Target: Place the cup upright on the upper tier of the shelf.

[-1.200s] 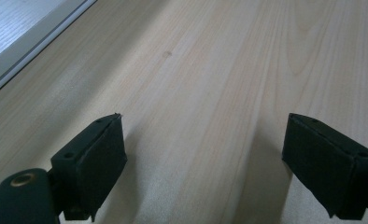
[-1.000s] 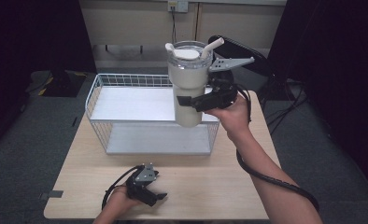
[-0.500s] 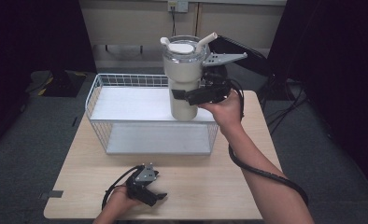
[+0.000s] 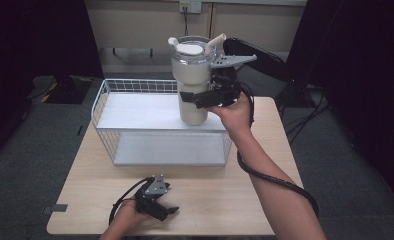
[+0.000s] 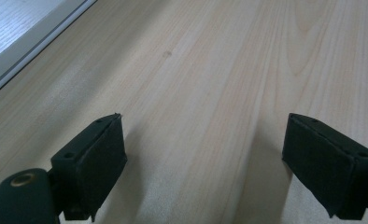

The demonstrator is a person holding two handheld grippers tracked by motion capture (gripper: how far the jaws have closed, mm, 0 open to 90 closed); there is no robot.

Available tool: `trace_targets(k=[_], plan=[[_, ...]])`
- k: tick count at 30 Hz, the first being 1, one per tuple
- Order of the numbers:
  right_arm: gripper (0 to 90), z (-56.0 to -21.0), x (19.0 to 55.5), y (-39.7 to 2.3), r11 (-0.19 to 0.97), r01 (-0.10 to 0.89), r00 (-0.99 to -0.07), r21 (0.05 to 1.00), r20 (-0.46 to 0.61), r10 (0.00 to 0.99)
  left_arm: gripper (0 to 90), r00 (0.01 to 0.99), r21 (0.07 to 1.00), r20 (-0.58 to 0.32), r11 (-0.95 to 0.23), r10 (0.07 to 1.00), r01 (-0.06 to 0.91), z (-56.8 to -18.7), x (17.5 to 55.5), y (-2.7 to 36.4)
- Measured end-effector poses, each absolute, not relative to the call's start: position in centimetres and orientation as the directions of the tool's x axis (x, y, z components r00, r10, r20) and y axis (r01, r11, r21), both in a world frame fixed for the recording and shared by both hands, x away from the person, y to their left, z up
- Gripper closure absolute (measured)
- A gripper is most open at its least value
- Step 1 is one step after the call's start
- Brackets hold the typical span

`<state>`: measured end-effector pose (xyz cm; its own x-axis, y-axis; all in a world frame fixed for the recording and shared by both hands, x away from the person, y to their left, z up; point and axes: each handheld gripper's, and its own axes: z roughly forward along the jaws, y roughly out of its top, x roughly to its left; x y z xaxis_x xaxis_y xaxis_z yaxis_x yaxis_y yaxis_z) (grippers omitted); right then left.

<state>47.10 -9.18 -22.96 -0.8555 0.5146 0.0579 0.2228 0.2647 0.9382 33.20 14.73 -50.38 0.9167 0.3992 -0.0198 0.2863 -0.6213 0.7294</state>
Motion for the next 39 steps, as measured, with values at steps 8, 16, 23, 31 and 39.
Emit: trace_targets(k=[8, 16, 23, 31, 39], plan=[[9.5, -23.1, 47.6, -8.6, 0.274, 0.211, -0.844, 0.938, 0.033, 0.535, 12.5, 0.916, 0.73, -0.019, -0.621, 0.4, 0.286, -50.4, 33.2, 14.7], [9.5, -23.7, 48.3, -8.5, 0.257, 0.221, -0.827, 0.941, 0.042, 0.56, 12.5, 0.916, 0.73, -0.019, -0.621, 0.4, 0.286, -50.4, 33.2, 14.7], [9.4, -24.2, 48.9, -8.3, 0.254, 0.231, -0.811, 0.939, 0.042, 0.583, 12.5, 0.916, 0.73, -0.018, -0.621, 0.4, 0.286, -50.4, 33.2, 14.7], [9.4, -24.4, 49.5, -8.2, 0.256, 0.232, -0.801, 0.938, 0.035, 0.597, 12.5, 0.916, 0.73, -0.018, -0.621, 0.4, 0.286, -50.4, 33.2, 14.7], [9.4, -24.7, 49.7, -8.0, 0.249, 0.238, -0.794, 0.939, 0.04, 0.607, 12.5, 0.916, 0.73, -0.019, -0.621, 0.4, 0.286, -50.4, 33.2, 14.7]])
